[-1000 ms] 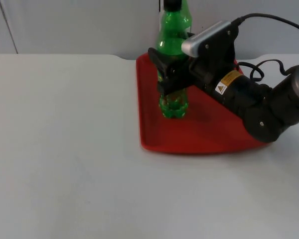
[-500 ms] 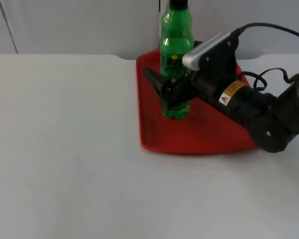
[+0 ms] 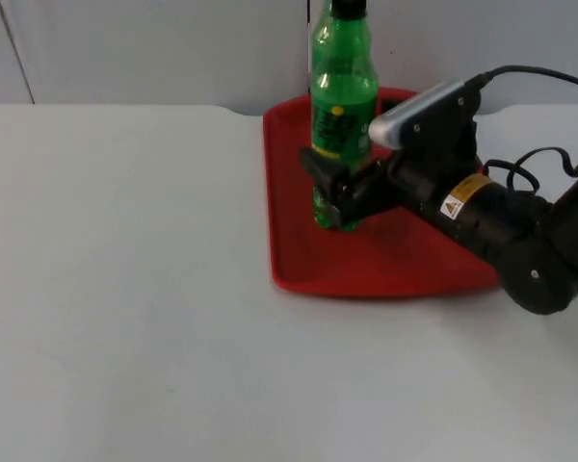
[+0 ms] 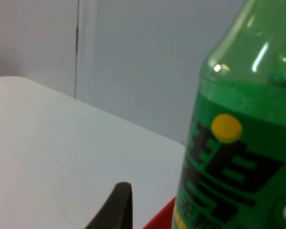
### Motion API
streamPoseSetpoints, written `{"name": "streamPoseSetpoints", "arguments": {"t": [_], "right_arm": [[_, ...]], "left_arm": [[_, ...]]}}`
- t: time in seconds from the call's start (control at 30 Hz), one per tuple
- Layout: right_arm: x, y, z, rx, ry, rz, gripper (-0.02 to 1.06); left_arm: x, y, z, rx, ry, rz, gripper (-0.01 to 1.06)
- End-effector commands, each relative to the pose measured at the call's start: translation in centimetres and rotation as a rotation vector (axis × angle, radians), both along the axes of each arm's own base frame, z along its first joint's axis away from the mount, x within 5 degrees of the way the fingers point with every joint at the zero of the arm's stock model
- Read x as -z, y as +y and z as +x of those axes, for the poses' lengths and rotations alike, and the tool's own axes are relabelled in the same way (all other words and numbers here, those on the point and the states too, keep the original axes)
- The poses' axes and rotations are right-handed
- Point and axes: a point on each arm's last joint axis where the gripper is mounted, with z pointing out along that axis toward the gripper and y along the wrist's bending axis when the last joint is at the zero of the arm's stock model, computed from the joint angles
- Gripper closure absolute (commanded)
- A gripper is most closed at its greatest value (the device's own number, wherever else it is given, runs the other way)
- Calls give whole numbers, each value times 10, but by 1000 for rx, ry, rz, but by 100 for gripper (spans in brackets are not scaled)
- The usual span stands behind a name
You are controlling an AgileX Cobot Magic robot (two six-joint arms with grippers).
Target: Place the bottle upright on the tray.
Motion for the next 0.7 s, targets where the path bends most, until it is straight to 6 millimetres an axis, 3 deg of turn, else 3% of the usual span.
{"name": "streamPoseSetpoints", "arguments": {"t": [0.0, 0.17, 0.37, 0.67], "right_arm": [[-7, -2, 0, 9, -31, 4, 6], [-8, -3, -1, 8, -12, 27, 6], [-17, -12, -17, 13, 6, -2, 6], [-35, -33, -58, 11, 65, -33, 6]], "left_arm": [[1, 0, 0, 1, -9, -6, 0], [1, 0, 0, 1, -9, -6, 0], [1, 0, 0, 1, -9, -6, 0], [1, 0, 1, 0, -9, -4, 0]]}}
